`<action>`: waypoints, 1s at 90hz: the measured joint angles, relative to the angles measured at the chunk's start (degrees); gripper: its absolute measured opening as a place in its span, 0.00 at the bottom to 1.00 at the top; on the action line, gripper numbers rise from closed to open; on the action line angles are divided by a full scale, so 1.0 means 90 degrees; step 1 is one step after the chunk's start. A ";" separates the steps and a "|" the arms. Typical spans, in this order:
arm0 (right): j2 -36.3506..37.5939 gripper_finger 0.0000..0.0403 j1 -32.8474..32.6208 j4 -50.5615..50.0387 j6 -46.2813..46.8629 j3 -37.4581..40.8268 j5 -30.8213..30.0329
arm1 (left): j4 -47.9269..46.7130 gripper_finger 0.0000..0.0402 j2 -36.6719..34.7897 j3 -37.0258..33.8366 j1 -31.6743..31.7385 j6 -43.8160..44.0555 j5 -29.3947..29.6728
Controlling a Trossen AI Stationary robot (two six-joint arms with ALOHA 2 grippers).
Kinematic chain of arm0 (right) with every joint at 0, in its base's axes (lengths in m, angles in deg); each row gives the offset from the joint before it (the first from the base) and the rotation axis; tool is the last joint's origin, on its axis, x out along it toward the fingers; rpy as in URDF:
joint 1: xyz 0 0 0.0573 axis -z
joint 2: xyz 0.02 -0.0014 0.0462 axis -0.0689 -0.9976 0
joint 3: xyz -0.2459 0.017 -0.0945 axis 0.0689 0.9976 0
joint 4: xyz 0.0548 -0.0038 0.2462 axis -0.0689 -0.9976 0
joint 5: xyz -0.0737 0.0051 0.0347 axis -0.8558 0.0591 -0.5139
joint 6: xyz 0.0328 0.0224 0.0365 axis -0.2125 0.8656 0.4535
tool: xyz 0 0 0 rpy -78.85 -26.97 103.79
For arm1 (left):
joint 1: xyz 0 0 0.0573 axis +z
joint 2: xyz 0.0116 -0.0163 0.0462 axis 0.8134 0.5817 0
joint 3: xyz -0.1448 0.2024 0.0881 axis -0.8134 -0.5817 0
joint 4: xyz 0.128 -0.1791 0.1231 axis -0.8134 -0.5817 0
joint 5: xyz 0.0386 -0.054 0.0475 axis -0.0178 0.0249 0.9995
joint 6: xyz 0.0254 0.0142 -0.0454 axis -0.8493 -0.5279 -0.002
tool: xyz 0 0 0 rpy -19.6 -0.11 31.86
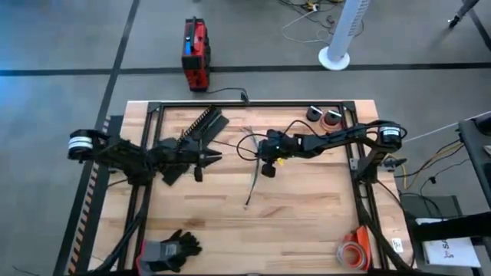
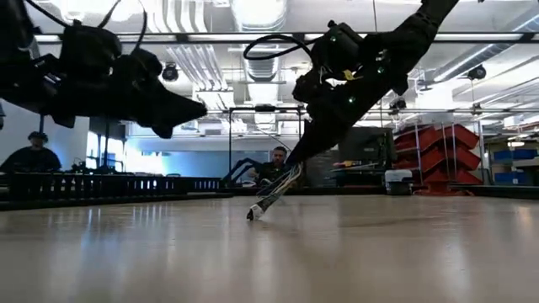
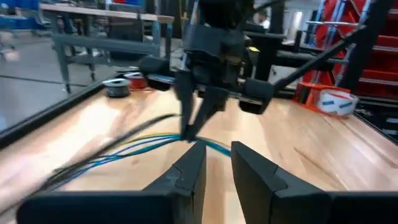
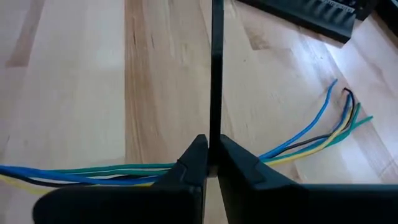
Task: Ziptie cables
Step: Wrap the cable wires together using a black zip tie
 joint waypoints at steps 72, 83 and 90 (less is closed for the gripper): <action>0.0002 0.03 -0.0002 0.0004 -0.0100 -0.0004 0.0000 | 0.0703 0.21 0.3745 0.2807 -0.0031 -0.0046 0.0007; 0.0002 0.03 -0.0002 0.0002 -0.0102 -0.0007 0.0027 | 0.0706 0.21 0.3791 0.2843 0.0080 -0.0079 0.0011; 0.0002 0.03 -0.0002 -0.0003 -0.0102 -0.0007 0.0032 | 0.0719 0.21 0.3791 0.2843 0.0133 -0.0236 0.0025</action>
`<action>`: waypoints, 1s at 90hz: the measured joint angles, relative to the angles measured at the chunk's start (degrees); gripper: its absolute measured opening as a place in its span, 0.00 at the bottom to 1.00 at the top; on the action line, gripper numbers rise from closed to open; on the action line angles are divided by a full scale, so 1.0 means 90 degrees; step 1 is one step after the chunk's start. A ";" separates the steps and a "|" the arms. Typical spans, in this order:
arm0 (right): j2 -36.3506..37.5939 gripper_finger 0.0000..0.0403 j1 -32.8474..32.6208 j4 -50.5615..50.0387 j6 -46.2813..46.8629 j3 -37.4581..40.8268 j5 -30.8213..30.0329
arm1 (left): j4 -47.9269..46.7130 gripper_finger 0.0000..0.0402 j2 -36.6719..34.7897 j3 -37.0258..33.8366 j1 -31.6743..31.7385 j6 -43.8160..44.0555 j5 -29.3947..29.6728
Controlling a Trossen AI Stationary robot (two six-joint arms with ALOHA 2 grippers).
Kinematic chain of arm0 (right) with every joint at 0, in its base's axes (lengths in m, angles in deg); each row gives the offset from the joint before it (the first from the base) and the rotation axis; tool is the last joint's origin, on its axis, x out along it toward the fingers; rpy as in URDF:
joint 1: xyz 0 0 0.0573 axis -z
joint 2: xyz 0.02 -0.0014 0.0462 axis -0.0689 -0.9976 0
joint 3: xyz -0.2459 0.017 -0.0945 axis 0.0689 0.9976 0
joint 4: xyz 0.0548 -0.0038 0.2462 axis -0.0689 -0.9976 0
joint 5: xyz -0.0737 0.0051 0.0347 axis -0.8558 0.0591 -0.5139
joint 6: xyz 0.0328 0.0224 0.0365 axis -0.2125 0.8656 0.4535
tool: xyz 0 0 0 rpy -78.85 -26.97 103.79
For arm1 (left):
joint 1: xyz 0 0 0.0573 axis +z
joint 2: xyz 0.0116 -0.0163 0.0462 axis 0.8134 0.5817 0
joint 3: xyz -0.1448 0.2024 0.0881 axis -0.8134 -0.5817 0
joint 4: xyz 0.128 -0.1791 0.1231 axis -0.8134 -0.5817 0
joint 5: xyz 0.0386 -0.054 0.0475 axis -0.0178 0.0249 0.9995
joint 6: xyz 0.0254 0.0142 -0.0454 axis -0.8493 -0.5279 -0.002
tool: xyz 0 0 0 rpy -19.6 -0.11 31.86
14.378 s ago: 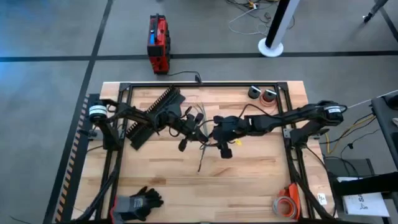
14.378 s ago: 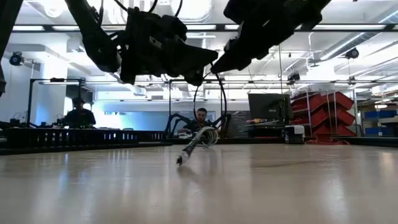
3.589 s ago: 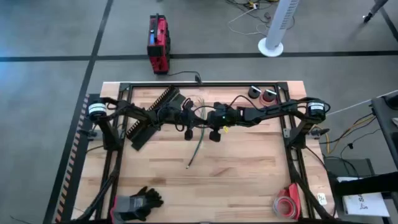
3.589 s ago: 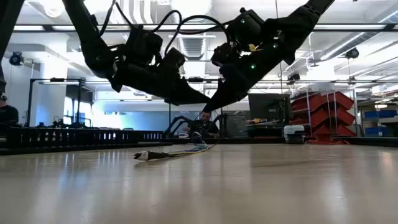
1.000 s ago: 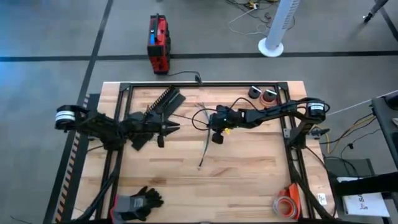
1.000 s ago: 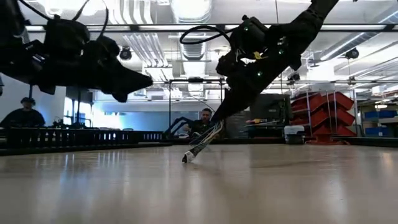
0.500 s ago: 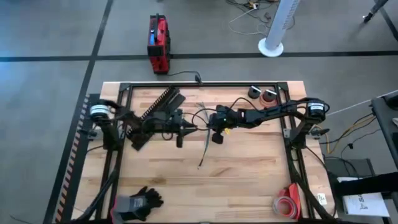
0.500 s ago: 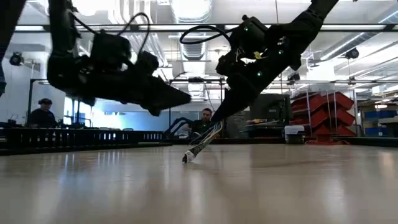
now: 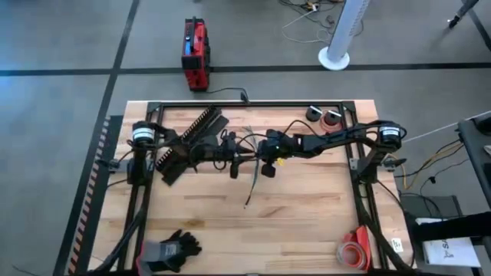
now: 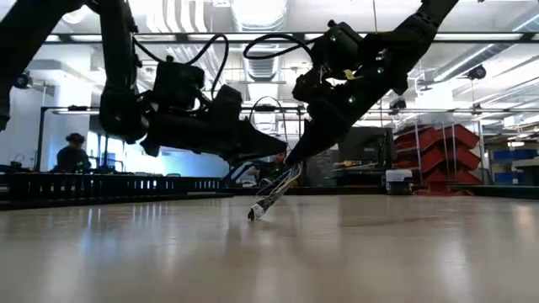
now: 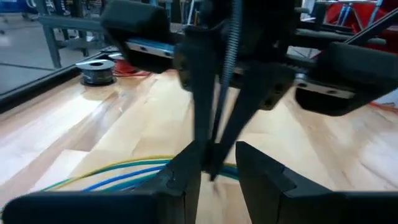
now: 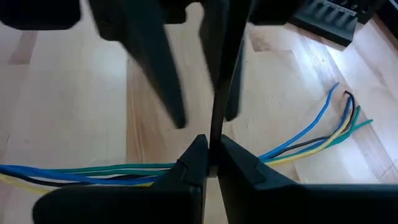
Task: Ziptie cables
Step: Wrap the cable wires together using a black zip tie
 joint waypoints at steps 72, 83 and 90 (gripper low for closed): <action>-0.0002 0.03 -0.0002 -0.0264 -0.0068 0.0007 0.0185 | -0.1583 0.05 -0.0041 0.0721 0.0098 -0.1464 -0.0729; -0.0001 0.03 -0.0002 -0.0259 -0.0070 0.0007 0.0184 | -0.1612 0.04 -0.0070 0.0719 0.0098 -0.1482 -0.0679; 0.0000 0.03 -0.0002 -0.0218 -0.0062 0.0013 0.0181 | -0.1643 0.01 -0.0162 0.0704 0.0098 -0.1373 -0.0636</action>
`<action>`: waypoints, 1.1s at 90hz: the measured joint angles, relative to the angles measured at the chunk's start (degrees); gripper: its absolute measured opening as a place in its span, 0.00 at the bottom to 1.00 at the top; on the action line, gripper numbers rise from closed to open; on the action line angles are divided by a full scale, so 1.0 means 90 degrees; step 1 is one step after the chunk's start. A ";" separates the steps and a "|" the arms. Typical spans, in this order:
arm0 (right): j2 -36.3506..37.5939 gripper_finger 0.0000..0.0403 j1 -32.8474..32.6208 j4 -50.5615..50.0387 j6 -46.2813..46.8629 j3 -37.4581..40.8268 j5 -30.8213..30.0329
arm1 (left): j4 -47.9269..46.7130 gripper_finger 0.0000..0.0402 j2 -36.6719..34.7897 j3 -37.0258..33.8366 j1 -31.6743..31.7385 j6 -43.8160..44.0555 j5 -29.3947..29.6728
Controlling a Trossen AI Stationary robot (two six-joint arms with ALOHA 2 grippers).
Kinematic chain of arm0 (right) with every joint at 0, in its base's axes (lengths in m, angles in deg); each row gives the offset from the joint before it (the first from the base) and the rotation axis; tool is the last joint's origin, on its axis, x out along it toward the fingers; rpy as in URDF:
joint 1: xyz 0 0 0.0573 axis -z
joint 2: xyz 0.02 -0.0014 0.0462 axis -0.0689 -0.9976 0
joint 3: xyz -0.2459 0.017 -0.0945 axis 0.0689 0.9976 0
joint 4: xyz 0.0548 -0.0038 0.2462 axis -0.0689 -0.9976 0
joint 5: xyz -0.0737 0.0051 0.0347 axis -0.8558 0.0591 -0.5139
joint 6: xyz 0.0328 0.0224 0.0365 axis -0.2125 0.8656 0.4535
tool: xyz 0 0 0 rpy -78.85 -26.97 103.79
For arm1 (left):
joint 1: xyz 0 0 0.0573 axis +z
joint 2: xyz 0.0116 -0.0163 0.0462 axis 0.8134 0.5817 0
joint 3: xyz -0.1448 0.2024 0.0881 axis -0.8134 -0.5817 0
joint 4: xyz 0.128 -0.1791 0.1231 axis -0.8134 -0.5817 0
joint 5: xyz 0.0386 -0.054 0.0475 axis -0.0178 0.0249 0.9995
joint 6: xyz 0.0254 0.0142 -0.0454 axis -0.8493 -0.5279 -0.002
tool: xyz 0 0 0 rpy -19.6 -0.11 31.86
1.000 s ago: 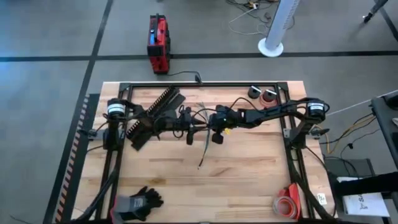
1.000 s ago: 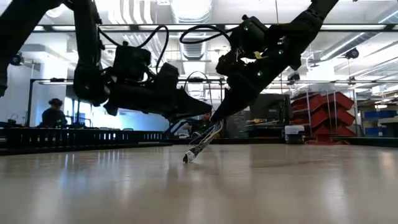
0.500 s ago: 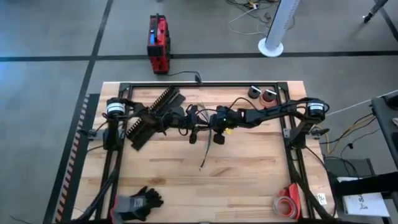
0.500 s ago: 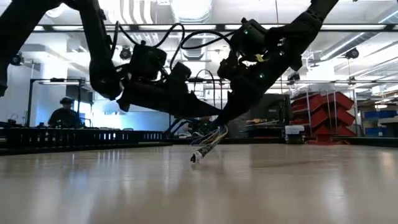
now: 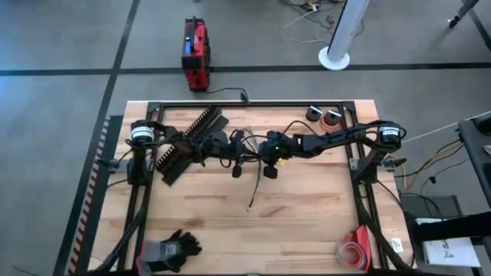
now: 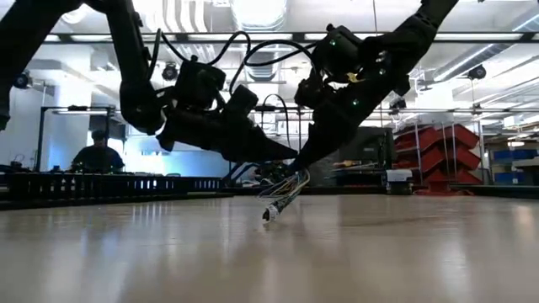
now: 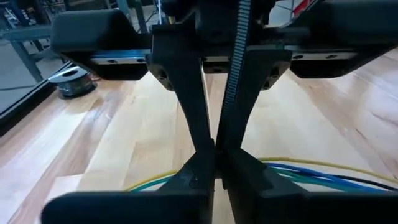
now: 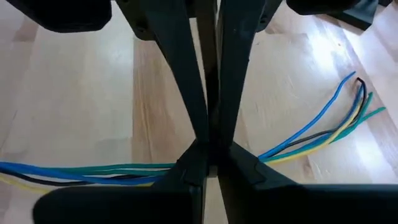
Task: Ziptie cables
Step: Wrap the cable wires together using a black zip tie
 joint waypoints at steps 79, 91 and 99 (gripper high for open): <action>0.0036 0.24 0.0002 0.0121 -0.0013 -0.0020 -0.0010 | -0.0872 0.00 -0.2250 -0.1071 -0.0017 -0.0045 0.0784; 0.0135 0.28 0.0002 -0.0072 0.0013 -0.0105 -0.0018 | -0.0871 0.00 -0.2213 -0.1083 -0.0024 0.0045 0.0780; 0.0234 0.29 0.0002 -0.0129 0.0103 -0.0136 -0.0021 | -0.0920 0.00 -0.2191 -0.1108 -0.0024 0.0076 0.0769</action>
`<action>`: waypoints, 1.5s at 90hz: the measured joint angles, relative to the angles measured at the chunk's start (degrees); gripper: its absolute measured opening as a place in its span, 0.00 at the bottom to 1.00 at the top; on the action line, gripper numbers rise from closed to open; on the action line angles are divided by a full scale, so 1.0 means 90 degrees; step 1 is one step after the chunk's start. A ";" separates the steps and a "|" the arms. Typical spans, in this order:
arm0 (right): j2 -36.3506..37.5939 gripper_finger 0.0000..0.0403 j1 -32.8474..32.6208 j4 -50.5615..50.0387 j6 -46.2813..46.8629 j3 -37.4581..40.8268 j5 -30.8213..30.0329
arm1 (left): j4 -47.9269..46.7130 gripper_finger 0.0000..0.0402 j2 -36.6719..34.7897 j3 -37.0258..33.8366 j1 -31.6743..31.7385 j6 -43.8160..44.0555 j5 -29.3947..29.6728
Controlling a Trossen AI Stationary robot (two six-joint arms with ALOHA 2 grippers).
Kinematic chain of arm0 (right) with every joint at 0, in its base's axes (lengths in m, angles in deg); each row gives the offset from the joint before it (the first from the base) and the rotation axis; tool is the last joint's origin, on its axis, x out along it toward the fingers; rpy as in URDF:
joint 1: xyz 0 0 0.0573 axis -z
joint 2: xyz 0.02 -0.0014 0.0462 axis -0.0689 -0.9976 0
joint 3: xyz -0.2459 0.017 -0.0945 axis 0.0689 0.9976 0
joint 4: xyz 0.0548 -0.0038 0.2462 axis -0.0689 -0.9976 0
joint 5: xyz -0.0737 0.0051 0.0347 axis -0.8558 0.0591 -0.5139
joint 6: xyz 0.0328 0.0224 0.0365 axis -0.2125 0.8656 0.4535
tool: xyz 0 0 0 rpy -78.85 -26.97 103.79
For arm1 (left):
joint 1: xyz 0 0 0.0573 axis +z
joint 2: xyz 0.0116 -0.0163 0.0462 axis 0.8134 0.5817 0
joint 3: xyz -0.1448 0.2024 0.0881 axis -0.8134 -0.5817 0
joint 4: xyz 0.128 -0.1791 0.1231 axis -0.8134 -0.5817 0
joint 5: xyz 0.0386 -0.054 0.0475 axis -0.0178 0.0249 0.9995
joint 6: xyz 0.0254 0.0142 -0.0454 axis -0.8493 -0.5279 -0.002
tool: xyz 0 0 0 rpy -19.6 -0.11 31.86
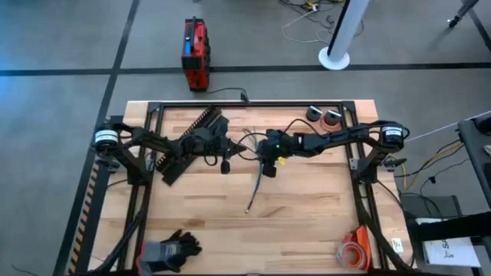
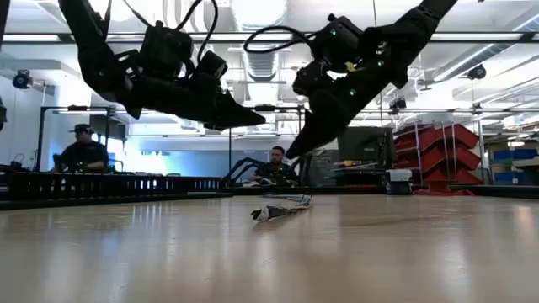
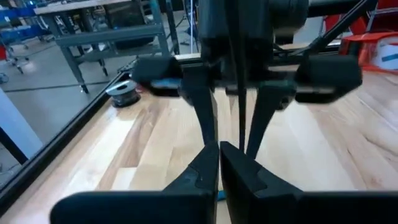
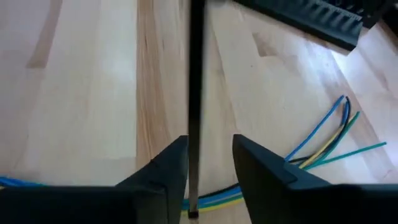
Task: Ziptie cables
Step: Wrap the cable wires together using a black zip tie
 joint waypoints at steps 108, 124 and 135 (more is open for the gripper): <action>0.0218 0.00 0.0000 -0.0354 0.0153 0.0002 0.0122 | 0.0720 0.11 0.1587 0.0082 -0.0418 0.1509 -0.0029; 0.0226 0.03 0.0000 -0.0408 0.0145 0.0002 0.0180 | 0.0771 0.17 0.1846 0.0247 -0.0418 0.1544 -0.0024; 0.0235 0.13 0.0000 -0.0429 -0.0084 0.0003 0.0466 | 0.0761 0.20 0.1976 0.0275 -0.0418 0.1544 -0.0024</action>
